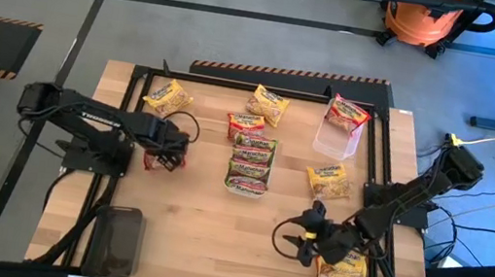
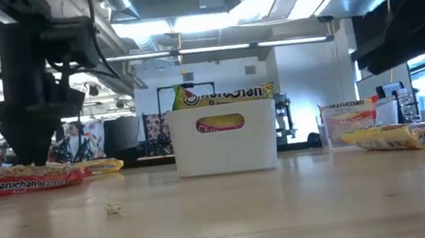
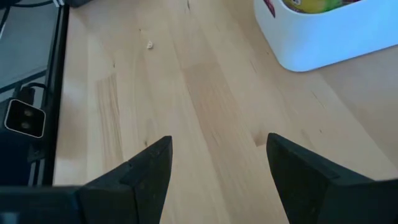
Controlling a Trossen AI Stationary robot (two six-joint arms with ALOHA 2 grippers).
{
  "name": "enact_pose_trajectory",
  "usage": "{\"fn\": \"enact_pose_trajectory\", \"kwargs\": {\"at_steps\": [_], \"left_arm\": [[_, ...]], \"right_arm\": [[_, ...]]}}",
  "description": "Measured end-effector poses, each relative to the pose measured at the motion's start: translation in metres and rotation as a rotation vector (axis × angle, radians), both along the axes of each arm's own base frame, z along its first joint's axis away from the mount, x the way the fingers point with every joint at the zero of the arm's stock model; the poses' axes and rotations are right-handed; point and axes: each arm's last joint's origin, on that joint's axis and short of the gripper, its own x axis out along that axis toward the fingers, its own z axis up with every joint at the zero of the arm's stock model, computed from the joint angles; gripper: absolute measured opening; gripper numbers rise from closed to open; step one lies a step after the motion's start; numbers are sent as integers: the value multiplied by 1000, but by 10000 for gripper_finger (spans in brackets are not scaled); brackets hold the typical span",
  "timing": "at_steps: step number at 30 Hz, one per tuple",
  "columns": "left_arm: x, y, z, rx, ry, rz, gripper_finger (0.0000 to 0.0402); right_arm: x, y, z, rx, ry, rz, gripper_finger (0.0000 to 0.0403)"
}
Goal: Sort Maruchan noodles
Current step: Put the red noodle pack into the transparent bin
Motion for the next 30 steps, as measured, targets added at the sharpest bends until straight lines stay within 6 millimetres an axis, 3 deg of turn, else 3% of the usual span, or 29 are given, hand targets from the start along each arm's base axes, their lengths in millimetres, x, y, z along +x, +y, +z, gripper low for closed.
{"fn": "enact_pose_trajectory", "kwargs": {"at_steps": [5, 9, 16, 30], "left_arm": [[2, -3, -6, -44, -52, -54, 199], [13, -16, -5, -72, -145, -161, 199], [28, -55, -7, -122, -285, -311, 199], [67, -143, -32, -178, -619, -724, 199]], "right_arm": [[0, 0, 0, 1, -1, 1, 237], [0, 0, 0, -7, -5, -4, 237], [1, 0, 0, 1, -4, -4, 237], [6, 4, 7, 169, -84, -79, 237]]}}
